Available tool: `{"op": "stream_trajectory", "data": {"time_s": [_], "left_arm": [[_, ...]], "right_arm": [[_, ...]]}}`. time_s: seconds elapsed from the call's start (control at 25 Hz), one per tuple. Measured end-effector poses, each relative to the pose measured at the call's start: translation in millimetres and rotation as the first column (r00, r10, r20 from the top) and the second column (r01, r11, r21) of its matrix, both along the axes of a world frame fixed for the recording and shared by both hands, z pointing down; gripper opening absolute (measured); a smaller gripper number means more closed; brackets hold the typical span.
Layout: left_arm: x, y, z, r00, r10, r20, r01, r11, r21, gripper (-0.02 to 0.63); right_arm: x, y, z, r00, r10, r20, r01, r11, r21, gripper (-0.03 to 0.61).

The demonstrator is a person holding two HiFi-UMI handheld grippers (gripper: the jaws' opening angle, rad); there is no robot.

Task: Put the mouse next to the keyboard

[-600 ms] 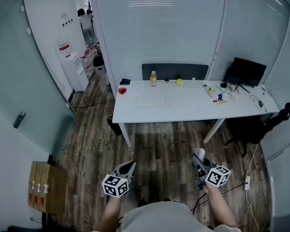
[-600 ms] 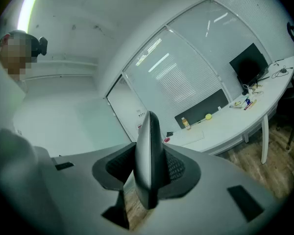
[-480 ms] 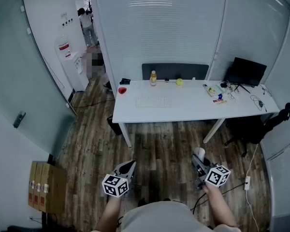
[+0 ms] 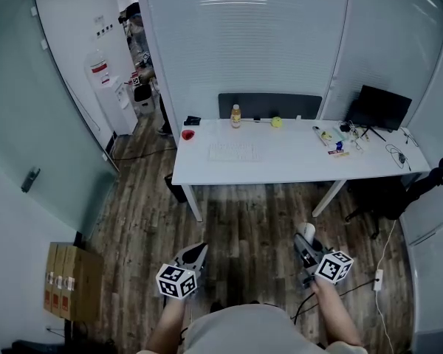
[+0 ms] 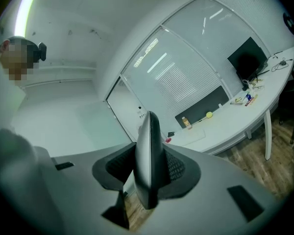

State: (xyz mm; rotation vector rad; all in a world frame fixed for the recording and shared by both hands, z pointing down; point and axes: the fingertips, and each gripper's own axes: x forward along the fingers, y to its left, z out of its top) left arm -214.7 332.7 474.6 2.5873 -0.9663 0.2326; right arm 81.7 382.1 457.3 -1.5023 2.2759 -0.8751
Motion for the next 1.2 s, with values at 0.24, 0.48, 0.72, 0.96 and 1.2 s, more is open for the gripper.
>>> {"op": "stream_trajectory", "data": {"time_s": [0.24,0.48,0.72,0.96,1.2], "left_arm": [[12.5,0.7,2.3,1.0,-0.022,0.007,0.022,1.0,-0.003,0.018],[36.2,6.5,9.0,0.999,-0.045,0.017,0.045,0.999,-0.008,0.018],[57.8,10.2,16.5,0.997,-0.072,0.014,0.072,0.997,-0.016,0.018],[76.0,2.6,21.8,0.997,-0.074,0.011,0.074,0.997,-0.025,0.018],[81.1,-22.4,20.0,0.998,-0.059,0.008,0.059,0.998,-0.02,0.018]], "right_arm": [[14.2,-3.6,2.0,1.0,-0.018,0.008,0.018,1.0,0.001,0.144],[37.5,-2.8,8.9,0.998,-0.057,-0.029,0.057,0.998,-0.005,0.144],[56.3,-4.2,17.8,0.995,-0.094,-0.034,0.094,0.995,-0.023,0.144],[70.4,-14.8,23.3,0.994,-0.104,-0.035,0.103,0.994,-0.033,0.144],[75.4,-35.4,21.9,0.995,-0.09,-0.038,0.089,0.995,-0.036,0.144]]}}
